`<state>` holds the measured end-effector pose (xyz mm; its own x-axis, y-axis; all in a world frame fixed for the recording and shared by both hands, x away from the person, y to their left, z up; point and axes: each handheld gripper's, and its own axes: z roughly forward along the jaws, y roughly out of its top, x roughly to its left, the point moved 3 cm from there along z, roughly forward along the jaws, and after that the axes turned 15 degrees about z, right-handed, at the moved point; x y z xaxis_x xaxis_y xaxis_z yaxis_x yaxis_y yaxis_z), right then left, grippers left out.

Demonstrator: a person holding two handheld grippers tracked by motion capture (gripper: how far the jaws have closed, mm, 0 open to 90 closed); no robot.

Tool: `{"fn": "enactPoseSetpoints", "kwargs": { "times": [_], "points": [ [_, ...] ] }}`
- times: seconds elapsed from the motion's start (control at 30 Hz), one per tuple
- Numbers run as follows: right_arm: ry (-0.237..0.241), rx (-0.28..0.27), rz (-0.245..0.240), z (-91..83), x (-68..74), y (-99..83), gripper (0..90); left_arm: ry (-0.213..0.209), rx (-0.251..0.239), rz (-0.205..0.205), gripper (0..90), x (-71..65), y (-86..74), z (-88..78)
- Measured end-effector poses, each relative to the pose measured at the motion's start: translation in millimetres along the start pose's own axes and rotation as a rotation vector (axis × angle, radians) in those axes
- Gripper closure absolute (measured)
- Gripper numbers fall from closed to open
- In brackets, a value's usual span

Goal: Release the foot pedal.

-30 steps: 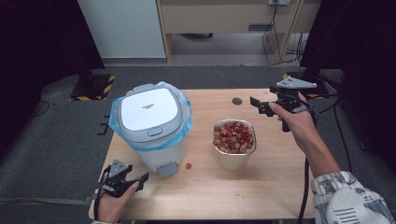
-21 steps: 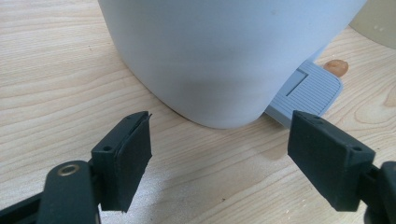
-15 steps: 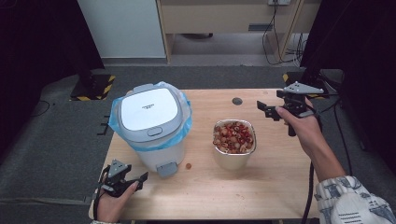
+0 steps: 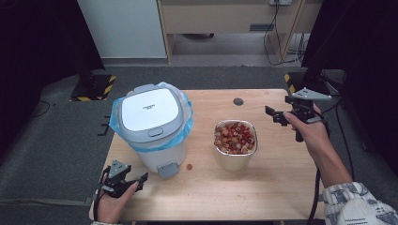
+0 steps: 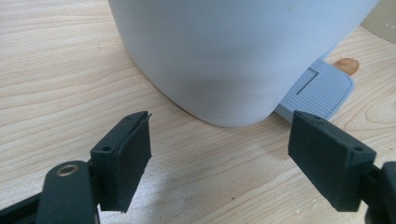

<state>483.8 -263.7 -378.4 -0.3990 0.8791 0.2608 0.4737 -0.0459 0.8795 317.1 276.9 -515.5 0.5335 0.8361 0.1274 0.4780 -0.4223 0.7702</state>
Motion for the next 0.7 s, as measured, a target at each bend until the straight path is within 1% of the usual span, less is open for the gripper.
{"fn": "enactPoseSetpoints", "kwargs": {
  "times": [0.1,0.27,0.4,0.5,0.63,0.7],
  "points": [
    [-0.009,0.006,0.007,0.0,-3.7,-7.2,6.9,0.004,0.003,0.000,19.4,0.6,-0.6,0.7],
    [-0.033,0.021,0.026,0.8,-14.4,-27.0,7.0,0.008,0.004,0.003,18.8,1.2,-1.4,1.1],
    [-0.051,0.040,0.048,0.8,-24.2,-46.6,7.3,0.011,0.008,0.007,18.5,2.5,-2.1,2.5],
    [-0.066,0.061,0.067,1.2,-32.2,-64.6,7.4,0.012,0.015,0.009,18.2,3.5,-2.9,3.5],
    [-0.080,0.082,0.091,2.3,-39.2,-85.9,7.7,0.015,0.023,0.012,18.1,3.7,-3.5,4.8],
    [-0.091,0.102,0.091,3.0,-42.0,-96.5,7.8,0.016,0.026,0.015,18.0,3.6,-3.7,5.2]
  ]
}}
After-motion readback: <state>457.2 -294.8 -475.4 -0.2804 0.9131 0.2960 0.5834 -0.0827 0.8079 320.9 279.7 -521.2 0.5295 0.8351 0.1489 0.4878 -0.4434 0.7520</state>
